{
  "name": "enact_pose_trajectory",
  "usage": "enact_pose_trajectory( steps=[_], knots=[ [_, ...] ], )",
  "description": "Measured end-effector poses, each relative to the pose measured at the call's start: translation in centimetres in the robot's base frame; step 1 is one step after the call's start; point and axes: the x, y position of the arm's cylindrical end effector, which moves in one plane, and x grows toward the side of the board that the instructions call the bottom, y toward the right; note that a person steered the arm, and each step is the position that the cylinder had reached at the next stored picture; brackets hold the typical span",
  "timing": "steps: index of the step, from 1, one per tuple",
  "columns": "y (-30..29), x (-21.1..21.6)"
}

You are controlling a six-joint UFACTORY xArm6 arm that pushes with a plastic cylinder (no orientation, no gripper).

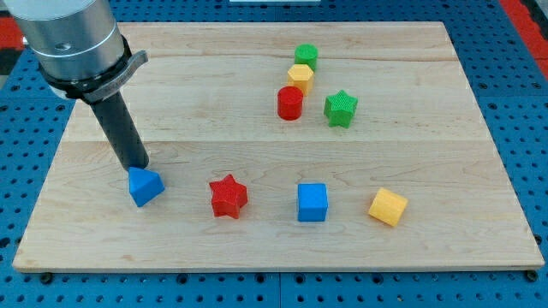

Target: Move the red circle and green star towards the right side of the board

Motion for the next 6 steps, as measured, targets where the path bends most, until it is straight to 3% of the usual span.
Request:
enact_pose_trajectory(
  steps=[1,2,3,6],
  knots=[
    [0.4,-0.6],
    [7.6,-8.0],
    [14.6,-10.5],
    [28.2,-11.1]
  ],
)
